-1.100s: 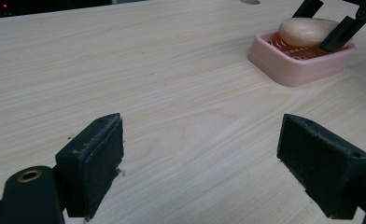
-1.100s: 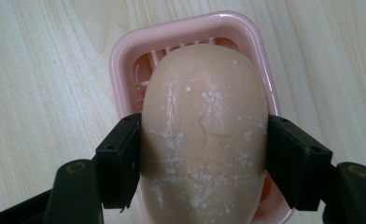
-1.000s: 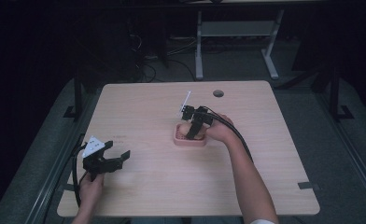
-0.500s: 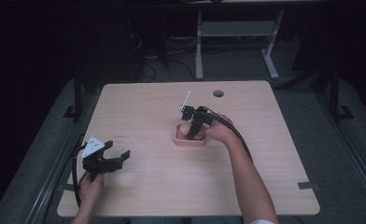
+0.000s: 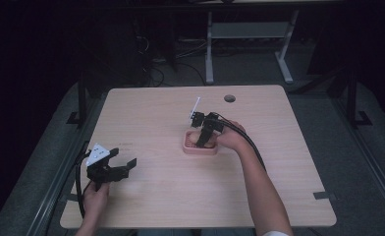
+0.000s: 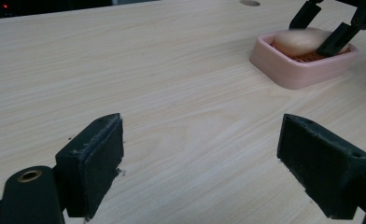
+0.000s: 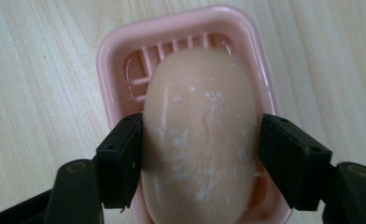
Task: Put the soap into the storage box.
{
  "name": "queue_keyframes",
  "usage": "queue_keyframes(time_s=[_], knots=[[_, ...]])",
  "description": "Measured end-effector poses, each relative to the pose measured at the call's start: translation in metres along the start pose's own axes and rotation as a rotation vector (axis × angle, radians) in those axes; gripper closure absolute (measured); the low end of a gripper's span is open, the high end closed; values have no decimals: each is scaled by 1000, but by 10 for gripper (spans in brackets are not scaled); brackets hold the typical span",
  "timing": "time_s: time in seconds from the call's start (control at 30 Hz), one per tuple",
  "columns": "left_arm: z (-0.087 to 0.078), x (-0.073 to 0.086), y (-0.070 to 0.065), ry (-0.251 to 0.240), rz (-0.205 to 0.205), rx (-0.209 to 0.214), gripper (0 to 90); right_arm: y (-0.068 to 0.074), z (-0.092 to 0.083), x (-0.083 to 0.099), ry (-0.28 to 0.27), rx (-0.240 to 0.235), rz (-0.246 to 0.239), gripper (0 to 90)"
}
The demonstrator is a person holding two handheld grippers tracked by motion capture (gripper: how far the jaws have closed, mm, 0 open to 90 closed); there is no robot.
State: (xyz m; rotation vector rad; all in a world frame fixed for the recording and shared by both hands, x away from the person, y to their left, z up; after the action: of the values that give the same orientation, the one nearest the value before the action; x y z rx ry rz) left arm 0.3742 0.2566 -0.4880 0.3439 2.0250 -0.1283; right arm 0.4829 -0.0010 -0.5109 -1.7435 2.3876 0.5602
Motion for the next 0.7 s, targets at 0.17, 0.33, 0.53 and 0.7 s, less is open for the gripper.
queue_keyframes(time_s=[0.17,0.33,0.53,0.7], knots=[[0,0,0,-1,0,1,143,3,-10,-7,-52,5,-8,322],[0,0,0,0,1,1,143,4,-12,-3,-51,-6,6,308],[0,0,0,-1,0,0,143,7,-17,-2,-66,-13,7,302],[0,0,0,2,2,0,143,9,-21,1,-66,-13,13,300]])
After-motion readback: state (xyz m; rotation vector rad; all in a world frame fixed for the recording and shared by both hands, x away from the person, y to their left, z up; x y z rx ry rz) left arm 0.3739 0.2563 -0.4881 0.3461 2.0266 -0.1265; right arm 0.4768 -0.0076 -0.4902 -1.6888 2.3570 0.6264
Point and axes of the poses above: each handheld gripper's, and its own axes: z roughly forward along the jaws, x roughly out of its underside, y roughly to its left, the point moved 10 cm from there along z, roughly forward along the jaws, and after that the axes turned 15 degrees about -x, right-handed, at the moved point
